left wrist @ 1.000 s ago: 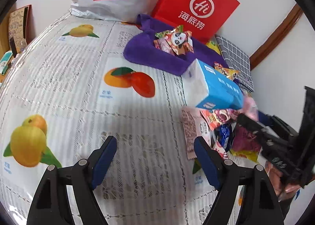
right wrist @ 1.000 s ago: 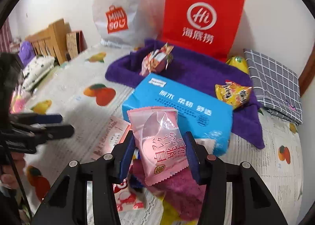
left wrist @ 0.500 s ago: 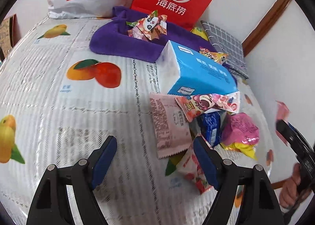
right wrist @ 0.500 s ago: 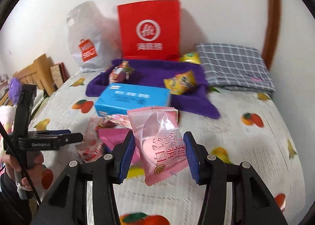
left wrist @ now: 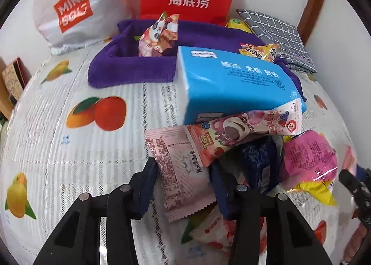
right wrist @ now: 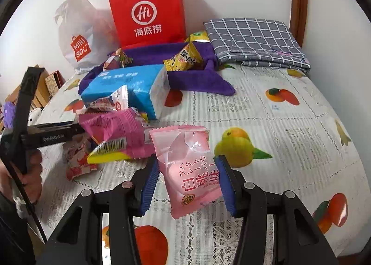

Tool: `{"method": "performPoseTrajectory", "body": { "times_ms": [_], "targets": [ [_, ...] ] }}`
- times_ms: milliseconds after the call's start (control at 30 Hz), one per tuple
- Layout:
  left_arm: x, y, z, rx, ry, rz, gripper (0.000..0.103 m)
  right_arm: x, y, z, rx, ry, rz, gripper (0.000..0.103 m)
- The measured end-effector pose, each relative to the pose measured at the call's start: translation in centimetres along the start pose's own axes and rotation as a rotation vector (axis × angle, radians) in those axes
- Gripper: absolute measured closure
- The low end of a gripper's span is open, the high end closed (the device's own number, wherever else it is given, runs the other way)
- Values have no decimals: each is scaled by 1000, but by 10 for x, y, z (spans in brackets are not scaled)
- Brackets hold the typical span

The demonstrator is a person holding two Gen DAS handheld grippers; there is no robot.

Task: Organize snacks
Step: 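Grasp pink peach-flavour packet with right gripper while left gripper grasps pink pastry packet, then carry peach packet with right gripper while left gripper carries pastry packet to towel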

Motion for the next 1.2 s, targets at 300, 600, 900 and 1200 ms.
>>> {"method": "performPoseTrajectory", "body": {
  "times_ms": [300,600,900,1200],
  "targets": [
    [-21,41,-20,24,6,71,55,17,-2,-7,16,25,3,54],
    [-25,48,-30,39,-28,89,58,32,2,-13,5,52,-23,53],
    [-17,53,-22,21,-73,98,47,31,0,-13,10,60,1,52],
    [-21,62,-25,-14,-111,91,63,32,-5,-16,21,60,-6,49]
  ]
}}
Point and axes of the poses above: each gripper's, at about its wrist camera, not at the fingertips, and x roughly the way its jaws point, y to its left, z to its top, the point moved 4 cm from there along x, roughly the way its jaws point, and after that the axes turned 2 degrees about -y, right-handed, at the moved point
